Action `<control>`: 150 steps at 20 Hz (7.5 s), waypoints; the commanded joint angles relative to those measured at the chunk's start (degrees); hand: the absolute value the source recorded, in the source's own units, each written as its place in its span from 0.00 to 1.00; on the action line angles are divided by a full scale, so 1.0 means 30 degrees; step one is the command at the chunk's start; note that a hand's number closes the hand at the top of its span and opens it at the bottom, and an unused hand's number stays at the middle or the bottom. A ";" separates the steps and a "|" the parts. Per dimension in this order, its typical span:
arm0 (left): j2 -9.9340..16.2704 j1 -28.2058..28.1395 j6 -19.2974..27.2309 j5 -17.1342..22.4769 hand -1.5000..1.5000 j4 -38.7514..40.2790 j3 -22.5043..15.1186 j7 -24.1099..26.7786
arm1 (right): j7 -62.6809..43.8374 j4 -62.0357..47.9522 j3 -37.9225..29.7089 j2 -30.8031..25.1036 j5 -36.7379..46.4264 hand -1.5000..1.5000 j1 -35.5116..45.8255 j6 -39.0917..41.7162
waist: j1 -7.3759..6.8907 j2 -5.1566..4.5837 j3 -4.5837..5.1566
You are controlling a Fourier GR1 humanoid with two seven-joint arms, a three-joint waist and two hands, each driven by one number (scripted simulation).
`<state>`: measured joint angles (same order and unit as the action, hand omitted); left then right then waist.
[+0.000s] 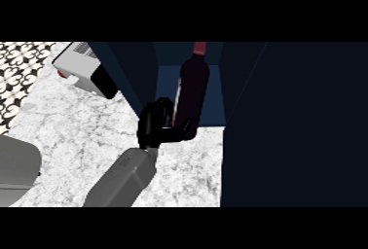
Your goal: Pick up the wine, place it into the cabinet and close the cabinet
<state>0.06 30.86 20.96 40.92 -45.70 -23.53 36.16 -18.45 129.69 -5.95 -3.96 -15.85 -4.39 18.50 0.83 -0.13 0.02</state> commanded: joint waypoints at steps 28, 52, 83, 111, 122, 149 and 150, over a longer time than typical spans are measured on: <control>-0.0021 0.7972 -0.1211 0.6217 1.00 0.9168 -0.0859 0.0842 | 0.0710 -0.1207 0.0873 0.0466 0.0897 0.00 0.1039 0.0080 | 0.0649 -0.0222 0.0011; 0.0176 0.7884 -0.2769 0.5665 0.00 1.0467 0.0462 0.5319 | 0.2043 -0.1657 0.0061 0.0333 0.0465 0.00 -0.0303 0.0928 | -0.0056 0.0000 -0.0018; 0.7801 -0.5161 0.5117 0.0615 0.00 -1.8895 -0.5868 -0.4238 | 0.0057 -0.0169 0.0761 0.0413 0.1160 0.00 0.0634 -0.0468 | -0.0601 0.0152 -0.0030; 1.4461 -2.0038 -0.1584 0.3359 0.00 -2.6268 0.3172 -0.0567 | -0.6586 0.4683 1.2278 0.0208 0.2302 1.00 -0.0951 0.0777 | -0.0649 0.0187 0.0044; 1.5563 -2.4015 -0.5482 0.4500 0.00 -2.6695 0.7460 -0.0117 | -0.6806 0.0078 1.7144 0.1308 0.8137 1.00 0.6951 -0.5259 | -0.0976 0.0174 0.0048; 1.3493 -2.3123 -0.7293 0.4340 0.00 -2.7789 0.9089 -0.4877 | -0.1123 -1.6488 0.8114 0.0251 0.4785 1.00 1.9324 -0.7182 | -0.0513 0.0002 -0.0016; 1.4287 -2.0530 -0.6356 0.5147 0.00 -2.6580 0.9237 -0.5829 | -0.0840 -1.8145 0.8024 0.1015 0.4666 1.00 2.0061 -0.7208 | -0.0310 -0.0108 -0.0009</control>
<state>42.84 -37.39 -2.34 57.04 -125.90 6.48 22.63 -23.88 82.45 21.63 -1.54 -1.08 53.31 -5.02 -0.70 -0.17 0.01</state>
